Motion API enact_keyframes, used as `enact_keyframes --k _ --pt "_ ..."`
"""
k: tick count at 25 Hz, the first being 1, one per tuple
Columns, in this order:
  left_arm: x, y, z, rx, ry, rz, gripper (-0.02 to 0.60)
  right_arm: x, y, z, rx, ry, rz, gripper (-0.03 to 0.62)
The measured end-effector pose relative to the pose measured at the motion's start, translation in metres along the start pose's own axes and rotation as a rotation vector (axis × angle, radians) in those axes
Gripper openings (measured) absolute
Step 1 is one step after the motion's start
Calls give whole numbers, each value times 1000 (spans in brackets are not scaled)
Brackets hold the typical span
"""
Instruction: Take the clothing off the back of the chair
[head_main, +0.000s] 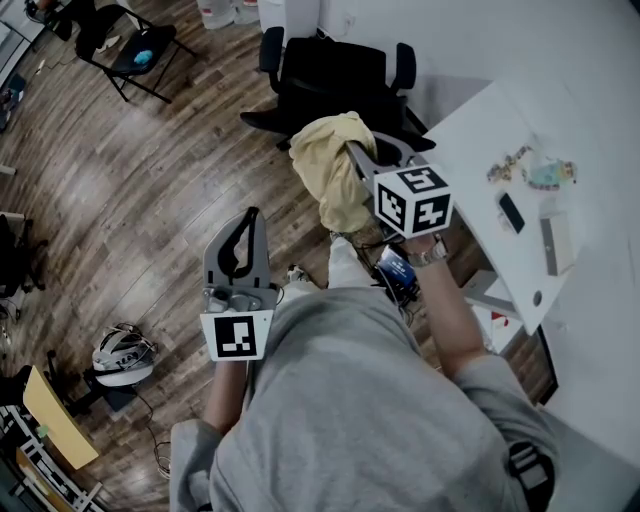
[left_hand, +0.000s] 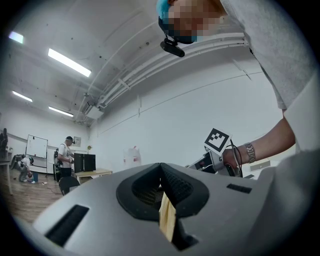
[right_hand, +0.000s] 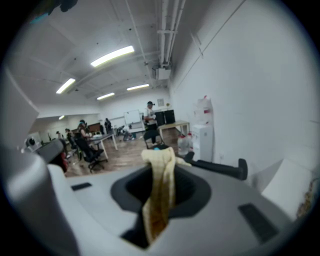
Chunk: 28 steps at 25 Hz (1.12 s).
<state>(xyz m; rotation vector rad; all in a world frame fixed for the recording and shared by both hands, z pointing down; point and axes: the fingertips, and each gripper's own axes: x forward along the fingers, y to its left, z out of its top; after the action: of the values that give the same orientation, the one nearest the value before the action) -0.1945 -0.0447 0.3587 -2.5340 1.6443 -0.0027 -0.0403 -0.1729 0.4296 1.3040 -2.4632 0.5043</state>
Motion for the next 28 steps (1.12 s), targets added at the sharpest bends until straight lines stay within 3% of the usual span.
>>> enact_keyframes --k 11,28 --pt "-8 12 3 14 -9 7 32 -14 32 13 33 -50 51 91" --pt "-24 34 8 18 -12 82 32 -16 101 26 -22 -95 195 91"
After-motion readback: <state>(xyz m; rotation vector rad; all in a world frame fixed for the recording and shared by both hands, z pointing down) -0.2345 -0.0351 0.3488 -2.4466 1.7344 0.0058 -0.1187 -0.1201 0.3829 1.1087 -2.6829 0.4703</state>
